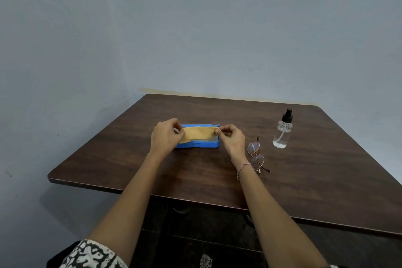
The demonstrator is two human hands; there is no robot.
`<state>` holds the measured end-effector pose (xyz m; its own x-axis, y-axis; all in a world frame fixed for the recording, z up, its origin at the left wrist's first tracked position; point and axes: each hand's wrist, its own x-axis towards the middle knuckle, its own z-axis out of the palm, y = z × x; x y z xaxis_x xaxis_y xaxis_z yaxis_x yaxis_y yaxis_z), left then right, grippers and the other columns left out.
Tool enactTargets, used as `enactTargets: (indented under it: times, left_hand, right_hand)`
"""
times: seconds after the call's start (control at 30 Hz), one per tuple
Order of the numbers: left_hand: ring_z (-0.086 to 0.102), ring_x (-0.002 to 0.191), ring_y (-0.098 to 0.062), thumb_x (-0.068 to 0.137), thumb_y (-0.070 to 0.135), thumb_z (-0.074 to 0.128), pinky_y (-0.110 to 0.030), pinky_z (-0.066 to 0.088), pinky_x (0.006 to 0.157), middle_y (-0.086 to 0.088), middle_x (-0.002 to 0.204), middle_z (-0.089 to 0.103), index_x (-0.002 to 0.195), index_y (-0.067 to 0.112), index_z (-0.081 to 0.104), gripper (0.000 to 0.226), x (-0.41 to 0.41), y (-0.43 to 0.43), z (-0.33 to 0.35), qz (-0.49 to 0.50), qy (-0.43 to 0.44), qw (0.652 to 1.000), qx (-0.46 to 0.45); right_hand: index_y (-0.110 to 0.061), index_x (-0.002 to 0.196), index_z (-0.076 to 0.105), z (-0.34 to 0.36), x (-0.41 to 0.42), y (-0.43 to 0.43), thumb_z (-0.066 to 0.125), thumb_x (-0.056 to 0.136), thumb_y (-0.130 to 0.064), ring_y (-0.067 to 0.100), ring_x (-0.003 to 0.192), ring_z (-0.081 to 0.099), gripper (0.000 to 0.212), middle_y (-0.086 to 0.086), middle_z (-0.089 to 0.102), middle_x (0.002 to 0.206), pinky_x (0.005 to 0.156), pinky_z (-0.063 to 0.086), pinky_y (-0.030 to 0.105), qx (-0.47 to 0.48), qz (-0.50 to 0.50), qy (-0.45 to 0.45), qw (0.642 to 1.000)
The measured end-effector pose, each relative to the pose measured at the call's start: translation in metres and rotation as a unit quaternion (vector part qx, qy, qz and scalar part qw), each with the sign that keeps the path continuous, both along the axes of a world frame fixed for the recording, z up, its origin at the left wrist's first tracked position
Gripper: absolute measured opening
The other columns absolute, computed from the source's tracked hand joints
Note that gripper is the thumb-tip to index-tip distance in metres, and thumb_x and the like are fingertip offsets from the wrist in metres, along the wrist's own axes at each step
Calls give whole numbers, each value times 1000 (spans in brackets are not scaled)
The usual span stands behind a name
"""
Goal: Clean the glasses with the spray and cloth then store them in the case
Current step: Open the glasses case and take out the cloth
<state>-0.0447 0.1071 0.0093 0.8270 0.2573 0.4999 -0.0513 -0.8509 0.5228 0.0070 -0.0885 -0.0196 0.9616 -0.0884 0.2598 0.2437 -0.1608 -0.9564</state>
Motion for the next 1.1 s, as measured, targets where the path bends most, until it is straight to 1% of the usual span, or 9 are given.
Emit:
enactTargets:
  times: [0.2,0.3,0.4,0.47,0.6,0.77,0.87,0.97,1.1]
  left_hand:
    - [60,71,-9,80,23,66,-22,42,53,7,71,62,69,23,54,16,-4,-8,13,10,21,989,-148]
    - [62,78,-20,84,14,62,-31,55,58,-3,72,59,67,14,50,21,-5,-13,19,-8,67,935,-348]
    - [57,69,-19,84,2,58,-24,51,41,-6,72,54,69,14,48,22,-11,-20,18,-21,95,873,-479]
    - [55,63,-15,85,-3,56,-21,49,39,-7,75,55,76,14,50,21,-16,-25,16,-39,123,854,-503]
    - [61,76,-21,82,-12,61,-29,54,57,-17,98,58,102,6,55,28,-24,-35,12,-64,140,824,-545]
    - [63,101,-34,78,-19,61,-38,52,78,-21,111,58,117,-2,55,43,-32,-51,12,-81,111,800,-585]
    - [66,90,-29,81,-17,56,-30,55,69,-21,110,61,119,1,56,41,-34,-58,12,-85,106,796,-590]
    - [65,70,-20,85,-4,52,-24,56,54,-16,88,66,112,3,60,29,-35,-59,14,-77,104,747,-652]
    - [68,65,-16,85,6,66,-25,57,57,-13,88,66,94,11,58,13,-37,-60,7,-85,84,733,-669]
  right_hand:
    - [-16,84,63,6,-7,-1,70,83,-17,16,91,63,8,5,69,91,79,55,27,152,26,49,987]
    - [-15,83,60,16,-12,-1,69,84,-9,18,86,63,11,5,66,87,60,53,17,187,44,62,979]
    - [-14,88,59,24,-16,1,70,81,-3,17,78,63,17,9,66,91,60,54,24,161,20,43,986]
    - [-15,93,58,28,-20,1,72,79,-4,14,76,63,23,5,67,88,67,56,27,114,-6,13,993]
    - [-21,95,56,36,-35,6,77,75,-11,-6,65,57,31,-12,65,73,61,46,8,3,-7,-65,998]
    - [-22,100,61,28,-56,14,73,77,-3,1,71,63,32,-7,68,77,62,44,5,-75,38,-114,990]
    - [-21,111,61,21,-65,14,66,82,-2,5,76,63,34,-3,71,86,68,44,6,-146,73,-146,976]
    - [-23,117,60,17,-70,10,64,88,-18,-2,78,61,30,-6,72,92,69,41,1,-185,109,-161,963]
    - [-25,109,65,12,-77,3,54,94,-31,5,86,64,19,-8,70,94,74,50,19,-94,82,-158,980]
